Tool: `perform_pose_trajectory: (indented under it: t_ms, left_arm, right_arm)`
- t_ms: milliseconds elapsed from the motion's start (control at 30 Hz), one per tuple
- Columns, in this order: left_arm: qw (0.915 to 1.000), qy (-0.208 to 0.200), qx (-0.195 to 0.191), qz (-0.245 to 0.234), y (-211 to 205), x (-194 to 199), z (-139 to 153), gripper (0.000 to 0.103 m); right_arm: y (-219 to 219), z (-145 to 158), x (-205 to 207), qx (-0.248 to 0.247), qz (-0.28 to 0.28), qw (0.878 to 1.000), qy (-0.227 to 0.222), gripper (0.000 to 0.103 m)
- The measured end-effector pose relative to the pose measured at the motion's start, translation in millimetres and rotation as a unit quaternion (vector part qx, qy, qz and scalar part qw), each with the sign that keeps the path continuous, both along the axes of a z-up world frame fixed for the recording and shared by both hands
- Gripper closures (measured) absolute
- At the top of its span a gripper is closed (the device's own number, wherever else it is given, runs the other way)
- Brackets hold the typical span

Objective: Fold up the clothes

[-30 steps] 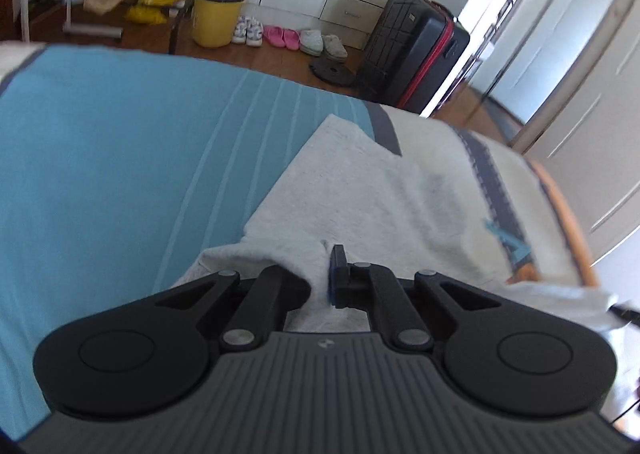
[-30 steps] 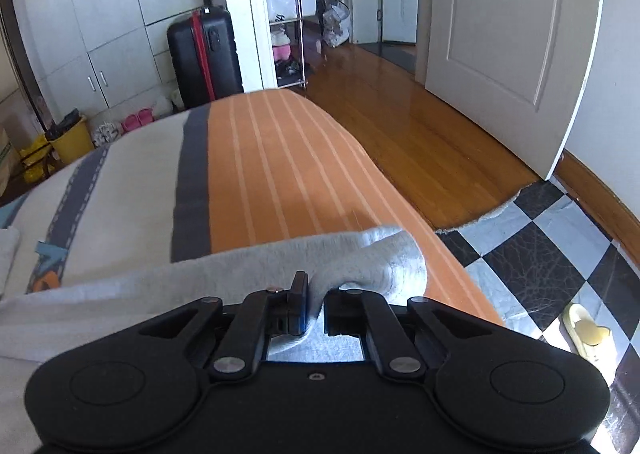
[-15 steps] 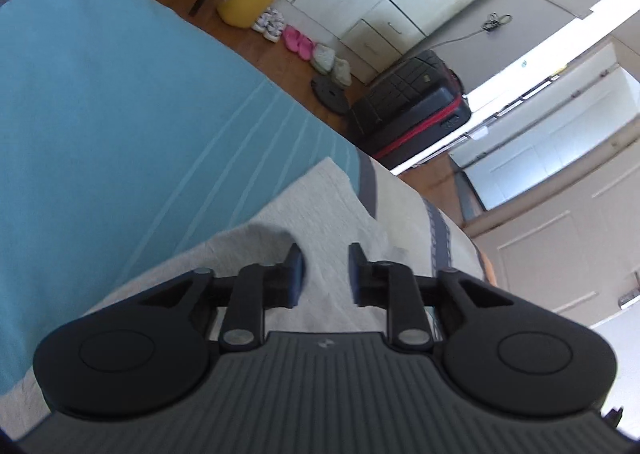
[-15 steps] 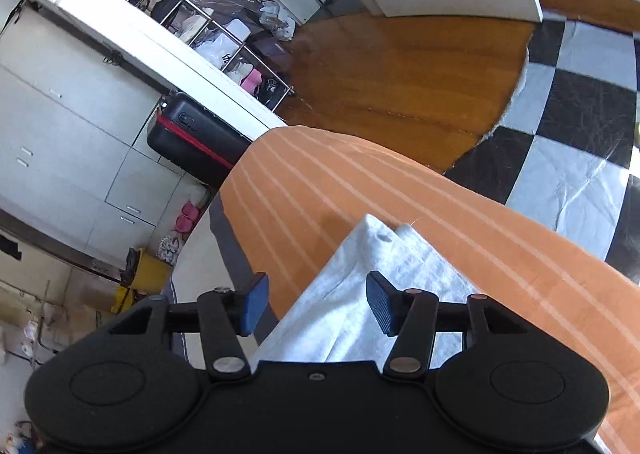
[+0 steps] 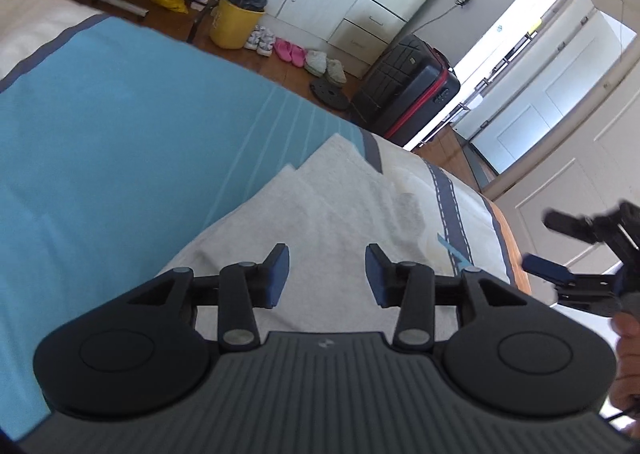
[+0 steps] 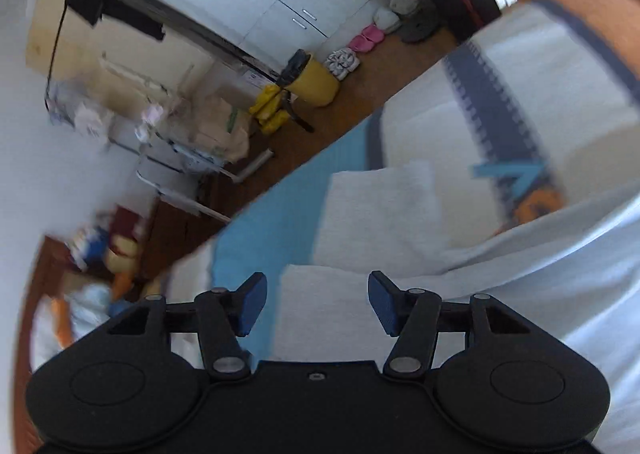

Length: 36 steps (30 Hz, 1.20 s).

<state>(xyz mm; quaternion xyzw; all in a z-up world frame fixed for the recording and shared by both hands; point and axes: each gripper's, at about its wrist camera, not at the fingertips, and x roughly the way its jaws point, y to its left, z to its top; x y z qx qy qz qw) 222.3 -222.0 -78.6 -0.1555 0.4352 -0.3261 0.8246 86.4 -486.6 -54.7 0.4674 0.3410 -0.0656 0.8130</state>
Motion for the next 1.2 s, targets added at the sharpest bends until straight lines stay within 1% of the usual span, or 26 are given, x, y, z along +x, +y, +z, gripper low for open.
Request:
perform_pose_trajectory:
  t_ms: [100,133,167,267,300,367,400,467,500,533,567,600,700,733,767,800,833,867,900,933,967,1000,1067,1100,1167,1200]
  left_arm:
    - [0.9996,0.022,0.016,0.001,21.9,-4.0,-10.3,0.062]
    - [0.9995,0.021,0.023,-0.004,27.3,-4.6,-12.7,0.062]
    - [0.9993,0.02,0.031,-0.009,32.6,-5.2,-15.1,0.062]
    - [0.999,0.016,0.04,-0.007,40.9,-3.8,-25.6,0.062]
    - [0.9992,0.024,0.031,-0.004,41.4,-1.1,-30.9,0.062]
    - [0.9985,0.055,0.0,0.005,38.7,7.3,-44.1,0.062]
    - [0.9975,0.069,-0.017,0.007,36.4,9.9,-51.6,0.062]
    - [0.996,0.083,-0.031,0.012,28.4,16.3,-61.9,0.061]
    - [0.9963,0.081,-0.019,0.02,23.0,18.1,-65.3,0.058]
    - [0.9965,0.078,-0.007,0.028,17.4,19.9,-68.7,0.058]
    - [0.997,0.07,0.011,0.031,11.0,21.2,-71.5,0.058]
    - [0.9971,0.067,0.02,0.029,5.1,23.7,-74.4,0.058]
    - [0.9961,0.083,0.006,0.03,-7.5,35.2,-83.5,0.057]
    - [0.9958,0.085,0.002,0.035,-10.6,39.9,-84.8,0.057]
    - [0.9957,0.083,0.004,0.041,-14.0,44.0,-84.2,0.057]
    - [0.9956,0.081,0.007,0.047,-17.4,48.0,-83.5,0.057]
    - [0.9957,0.075,0.011,0.053,-20.8,49.6,-80.9,0.059]
    - [0.9958,0.068,0.015,0.059,-24.1,51.1,-78.1,0.061]
    - [0.9966,0.06,0.013,0.054,-27.2,51.9,-75.0,0.075]
    - [0.9975,0.055,0.013,0.042,-32.3,53.1,-71.5,0.1]
    - [0.9981,0.049,0.017,0.034,-37.5,54.8,-68.1,0.101]
    - [0.9985,0.04,0.021,0.029,-43.5,56.9,-64.0,0.101]
    - [0.9987,0.018,0.036,0.031,-56.3,63.9,-53.8,0.101]
    - [0.9985,0.007,0.044,0.032,-62.8,67.5,-48.7,0.101]
    - [0.999,-0.015,0.036,0.022,-79.2,77.1,-40.3,0.101]
    - [0.999,-0.02,0.036,0.017,-88.4,82.7,-38.7,0.101]
  right_arm:
    - [27.3,-33.0,17.0,0.03,0.0,1.0,0.008,0.041]
    - [35.8,-44.4,22.0,0.04,0.001,0.999,0.015,0.041]
    - [39.2,-58.6,21.9,0.048,0.01,0.997,0.053,0.039]
    - [39.4,-88.8,21.8,0.109,0.034,0.988,0.106,0.039]
    - [39.2,-93.0,23.6,0.131,0.04,0.985,0.103,0.039]
    - [40.6,-98.4,28.2,0.153,0.05,0.983,0.09,0.039]
    - [43.0,-101.5,32.5,0.145,0.054,0.983,0.095,0.039]
    - [46.9,-108.2,40.5,0.134,0.06,0.984,0.104,0.04]
    - [46.7,-110.2,43.4,0.139,0.06,0.983,0.101,0.039]
    - [46.3,-110.5,46.2,0.148,0.058,0.983,0.093,0.039]
    - [47.3,-111.6,48.3,0.151,0.06,0.983,0.084,0.038]
    - [48.3,-112.8,50.6,0.154,0.062,0.983,0.076,0.038]
    - [49.8,-114.0,63.0,0.135,0.082,0.986,0.059,0.039]
    - [49.6,-113.6,68.3,0.126,0.089,0.987,0.053,0.047]
    - [49.1,-113.1,73.3,0.117,0.096,0.987,0.047,0.064]
    - [46.3,-111.8,75.9,0.101,0.102,0.989,0.038,0.074]
    - [43.5,-110.4,78.4,0.085,0.107,0.99,0.029,0.083]
    - [40.4,-109.3,80.7,0.071,0.111,0.991,0.02,0.089]
    - [35.0,-109.8,81.2,0.072,0.105,0.992,0.013,0.091]
    - [29.4,-110.3,81.7,0.075,0.099,0.992,0.003,0.091]
    - [22.8,-109.4,81.5,0.095,0.095,0.991,-0.021,0.092]
    - [16.2,-104.9,80.9,0.104,0.094,0.989,-0.046,0.092]
    - [3.1,-91.1,80.9,0.086,0.088,0.989,-0.081,0.093]
    - [-4.6,-86.6,80.2,0.075,0.081,0.99,-0.091,0.093]
    - [-19.9,-78.1,78.6,0.053,0.067,0.99,-0.11,0.093]
    - [-27.0,-79.4,76.1,0.053,0.057,0.99,-0.113,0.093]
